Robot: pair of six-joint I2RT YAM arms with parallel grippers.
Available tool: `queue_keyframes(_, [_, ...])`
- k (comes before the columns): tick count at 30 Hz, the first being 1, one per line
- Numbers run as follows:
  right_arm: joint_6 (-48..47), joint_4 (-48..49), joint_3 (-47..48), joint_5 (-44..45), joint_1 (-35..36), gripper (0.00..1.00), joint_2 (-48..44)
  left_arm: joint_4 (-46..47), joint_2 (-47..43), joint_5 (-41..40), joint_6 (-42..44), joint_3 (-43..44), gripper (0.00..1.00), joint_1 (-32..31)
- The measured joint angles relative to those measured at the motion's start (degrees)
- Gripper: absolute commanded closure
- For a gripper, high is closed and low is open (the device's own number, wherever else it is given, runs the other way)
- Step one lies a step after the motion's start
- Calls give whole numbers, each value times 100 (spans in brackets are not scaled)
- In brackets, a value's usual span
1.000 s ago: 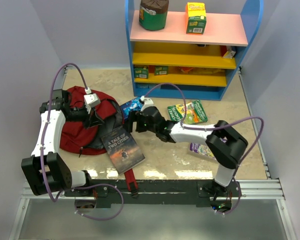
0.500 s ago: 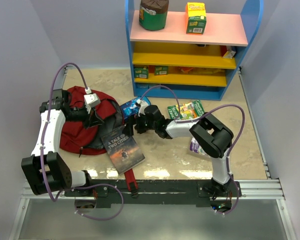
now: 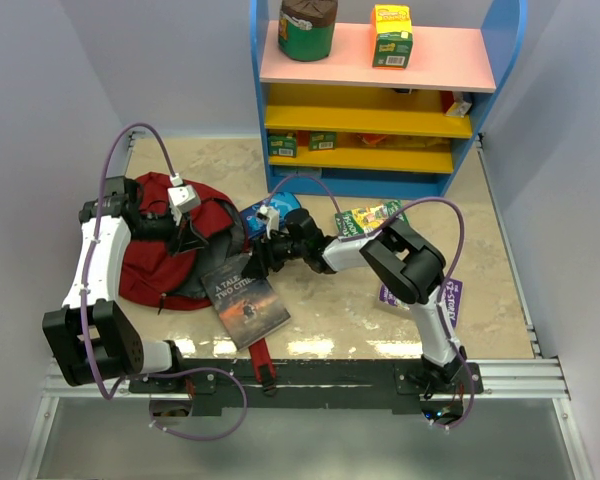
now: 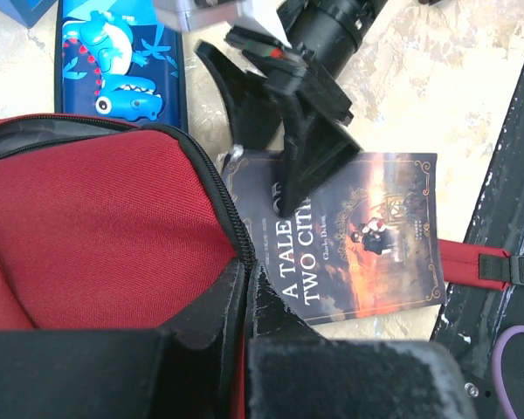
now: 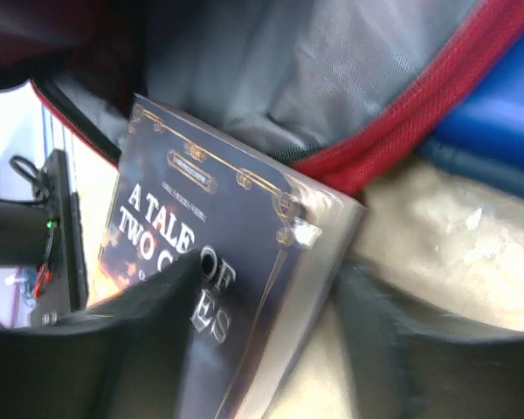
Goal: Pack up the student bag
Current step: Pick up the book from the center of the board, then place the book in the student bag.
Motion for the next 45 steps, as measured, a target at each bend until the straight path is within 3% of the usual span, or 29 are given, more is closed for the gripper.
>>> queue_keyframes(1, [-22, -24, 0, -37, -4, 69, 26, -2, 0, 0, 0, 0, 100, 0])
queue_keyframes(2, [-2, -33, 0, -103, -13, 93, 70, -2, 0, 0, 0, 0, 100, 0])
queue_keyframes(3, [44, -17, 0, -225, -46, 100, 103, -2, 0, 0, 0, 0, 100, 0])
queue_keyframes(8, [162, -39, 37, -557, -125, 100, 92, -15, 0, 0, 0, 0, 100, 0])
queue_keyframes(19, [859, -369, 31, -433, -151, 100, -553, -20, -11, 0, -7, 0, 100, 0])
queue_keyframes(24, [1537, -435, 94, 286, -170, 100, -1064, -20, -37, 17, -9, 0, 100, 0])
queue_keyframes(37, [3447, -42, 280, 2743, -210, 100, -1073, -87, -42, 125, 2, 0, 100, 0])
queue_keyframes(45, [4347, 229, 743, 4028, 229, 100, -437, -48, -39, 219, -13, 0, 100, 0])
